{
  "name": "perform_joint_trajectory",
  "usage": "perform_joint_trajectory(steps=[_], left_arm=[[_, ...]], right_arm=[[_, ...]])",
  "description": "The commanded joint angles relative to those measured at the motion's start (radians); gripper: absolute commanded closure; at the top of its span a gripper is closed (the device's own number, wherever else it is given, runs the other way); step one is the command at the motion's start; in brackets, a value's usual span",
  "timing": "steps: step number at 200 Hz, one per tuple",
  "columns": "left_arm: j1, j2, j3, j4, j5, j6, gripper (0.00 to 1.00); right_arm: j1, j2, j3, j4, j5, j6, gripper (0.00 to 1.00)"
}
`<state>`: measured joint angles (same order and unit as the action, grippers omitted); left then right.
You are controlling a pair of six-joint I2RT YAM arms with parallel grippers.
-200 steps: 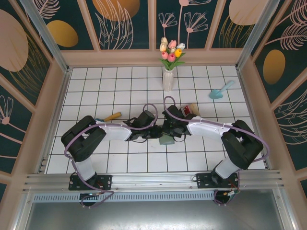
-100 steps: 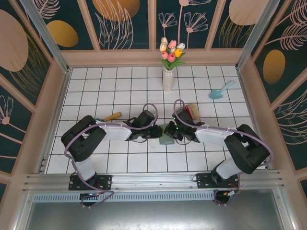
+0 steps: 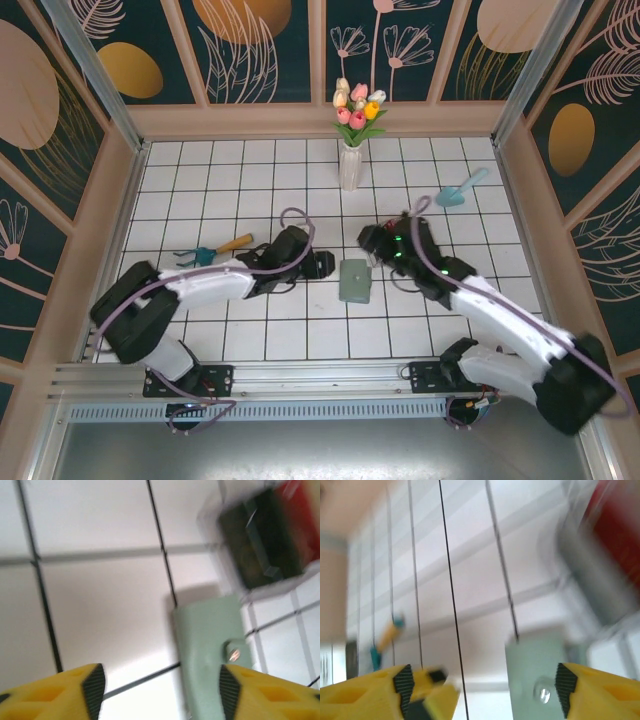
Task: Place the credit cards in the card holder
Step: Reset both arms
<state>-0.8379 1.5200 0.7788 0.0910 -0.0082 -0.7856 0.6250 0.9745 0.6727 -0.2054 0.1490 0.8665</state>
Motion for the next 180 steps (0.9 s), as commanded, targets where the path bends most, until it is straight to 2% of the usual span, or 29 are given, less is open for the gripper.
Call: perform_joint_trajectory(steps=[1, 8, 15, 28, 39, 53, 62, 80, 91, 99, 106, 118, 131, 140, 145, 161, 180], left_arm=[[0.020, -0.157, -0.039, -0.090, -0.332, 0.037, 0.24], [0.043, -0.198, -0.051, -0.141, -0.441, 0.038, 0.19], [0.091, -0.242, -0.075, -0.161, -0.505, 0.056, 0.15], [0.207, -0.326, -0.144, -0.151, -0.580, 0.100, 0.05], [0.287, -0.391, -0.186, -0.140, -0.692, 0.134, 0.03], [0.351, -0.469, -0.251, -0.053, -0.821, 0.240, 0.02], [0.395, -0.501, -0.307, 0.045, -0.881, 0.309, 0.02], [0.484, -0.534, -0.385, 0.197, -0.869, 0.389, 0.01], [0.517, -0.516, -0.450, 0.365, -0.827, 0.466, 0.02], [0.545, -0.493, -0.426, 0.346, -0.779, 0.470, 0.01], [0.552, -0.459, -0.424, 0.390, -0.768, 0.518, 0.01], [0.558, -0.389, -0.452, 0.539, -0.752, 0.616, 0.01], [0.580, -0.307, -0.508, 0.739, -0.684, 0.660, 0.01], [0.604, -0.246, -0.552, 0.896, -0.617, 0.677, 0.02], [0.609, -0.215, -0.569, 0.988, -0.602, 0.715, 0.02], [0.634, -0.171, -0.588, 1.125, -0.554, 0.759, 0.02], [0.693, -0.054, -0.559, 1.205, -0.440, 0.768, 0.01]], right_arm=[[-0.053, -0.117, 0.000, -0.232, 0.574, -0.088, 0.17], [-0.072, -0.133, -0.051, -0.198, 0.681, -0.164, 0.17], [-0.125, -0.138, -0.094, -0.125, 0.729, -0.298, 0.17], [-0.163, -0.129, -0.221, 0.135, 0.781, -0.575, 0.16], [-0.228, -0.098, -0.319, 0.346, 0.701, -0.734, 0.16], [-0.314, -0.045, -0.409, 0.565, 0.598, -0.782, 0.15], [-0.379, -0.015, -0.444, 0.646, 0.533, -0.795, 0.15], [-0.484, 0.043, -0.541, 0.909, 0.391, -0.856, 0.15], [-0.547, 0.069, -0.538, 0.967, 0.287, -0.856, 0.15], [-0.605, 0.098, -0.549, 1.049, 0.183, -0.839, 0.15], [-0.636, 0.139, -0.526, 1.059, 0.145, -0.828, 0.15], [-0.651, 0.232, -0.483, 1.097, 0.114, -0.840, 0.15], [-0.647, 0.298, -0.471, 1.188, 0.040, -0.862, 0.16], [-0.646, 0.340, -0.479, 1.283, 0.038, -0.875, 0.16], [-0.652, 0.354, -0.455, 1.253, 0.040, -0.869, 0.15], [-0.668, 0.366, -0.431, 1.213, -0.042, -0.874, 0.16], [-0.649, 0.355, -0.503, 1.367, -0.076, -0.846, 0.15]])
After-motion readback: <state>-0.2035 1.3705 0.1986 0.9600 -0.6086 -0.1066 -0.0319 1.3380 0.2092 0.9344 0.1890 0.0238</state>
